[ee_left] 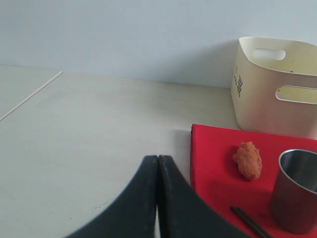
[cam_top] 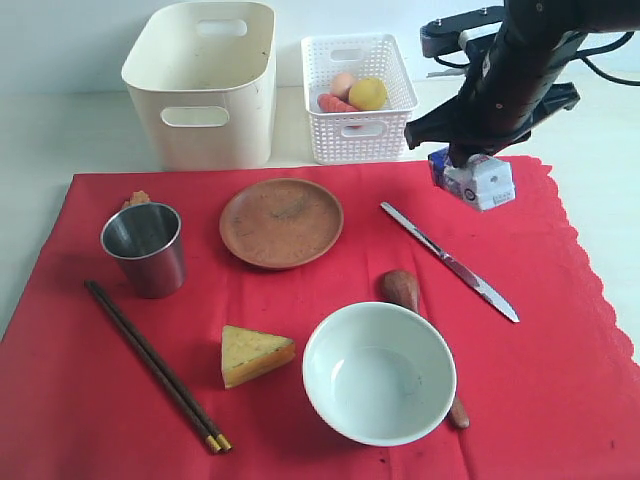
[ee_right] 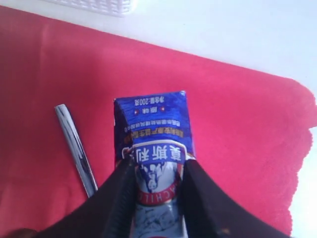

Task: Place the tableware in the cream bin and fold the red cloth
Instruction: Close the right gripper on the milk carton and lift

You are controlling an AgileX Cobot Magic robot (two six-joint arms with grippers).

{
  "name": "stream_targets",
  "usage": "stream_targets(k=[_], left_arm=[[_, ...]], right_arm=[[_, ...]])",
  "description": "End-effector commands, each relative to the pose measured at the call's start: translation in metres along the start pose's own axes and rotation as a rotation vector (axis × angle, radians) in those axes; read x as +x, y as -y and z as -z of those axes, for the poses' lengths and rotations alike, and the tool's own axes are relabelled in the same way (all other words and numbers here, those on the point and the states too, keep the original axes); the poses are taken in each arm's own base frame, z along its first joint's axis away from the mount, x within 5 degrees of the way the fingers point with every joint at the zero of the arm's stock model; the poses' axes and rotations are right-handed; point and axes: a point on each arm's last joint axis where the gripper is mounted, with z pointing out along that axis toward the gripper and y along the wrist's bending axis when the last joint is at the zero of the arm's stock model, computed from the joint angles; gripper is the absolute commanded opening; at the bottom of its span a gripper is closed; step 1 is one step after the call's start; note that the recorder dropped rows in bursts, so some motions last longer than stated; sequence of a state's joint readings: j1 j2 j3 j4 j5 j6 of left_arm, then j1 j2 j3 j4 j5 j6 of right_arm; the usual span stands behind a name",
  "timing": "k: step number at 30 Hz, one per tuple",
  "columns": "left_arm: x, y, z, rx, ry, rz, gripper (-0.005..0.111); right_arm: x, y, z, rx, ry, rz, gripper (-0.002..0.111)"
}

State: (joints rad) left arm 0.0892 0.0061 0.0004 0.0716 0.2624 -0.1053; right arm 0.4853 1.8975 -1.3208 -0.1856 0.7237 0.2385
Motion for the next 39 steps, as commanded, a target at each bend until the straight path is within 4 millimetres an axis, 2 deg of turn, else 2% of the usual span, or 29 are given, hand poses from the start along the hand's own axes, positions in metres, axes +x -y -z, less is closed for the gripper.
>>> stream_targets(k=[1, 9, 14, 17, 24, 27, 31, 35, 37, 39], left_arm=[[-0.001, 0.0, 0.0, -0.002, 0.011, 0.004, 0.002], [-0.001, 0.0, 0.0, -0.002, 0.011, 0.004, 0.002], [-0.001, 0.0, 0.0, -0.002, 0.011, 0.004, 0.002], [-0.001, 0.0, 0.0, -0.002, 0.011, 0.004, 0.002], [-0.001, 0.0, 0.0, -0.002, 0.011, 0.004, 0.002], [-0.001, 0.0, 0.0, -0.002, 0.011, 0.004, 0.002], [-0.001, 0.0, 0.0, -0.002, 0.011, 0.004, 0.002], [-0.001, 0.0, 0.0, -0.002, 0.011, 0.004, 0.002], [-0.001, 0.0, 0.0, -0.002, 0.011, 0.004, 0.002], [-0.001, 0.0, 0.0, -0.002, 0.011, 0.004, 0.002]], right_arm=[[-0.001, -0.001, -0.003, -0.02, 0.005, -0.022, 0.0], [0.012, -0.007, -0.048, -0.023, -0.078, -0.016, 0.0], [0.018, -0.009, -0.056, -0.021, -0.134, -0.071, 0.002], [0.017, -0.011, -0.056, -0.014, -0.122, -0.171, 0.016], [0.016, -0.012, -0.055, -0.017, -0.112, -0.185, 0.057], [0.011, -0.012, -0.053, -0.018, -0.102, -0.187, 0.065], [0.009, -0.013, -0.054, -0.028, -0.083, -0.164, 0.064], [0.013, -0.014, -0.067, -0.026, -0.107, -0.132, 0.061], [0.016, -0.014, -0.073, -0.021, -0.122, -0.115, 0.056], [0.015, -0.013, -0.073, -0.012, -0.119, -0.086, 0.045]])
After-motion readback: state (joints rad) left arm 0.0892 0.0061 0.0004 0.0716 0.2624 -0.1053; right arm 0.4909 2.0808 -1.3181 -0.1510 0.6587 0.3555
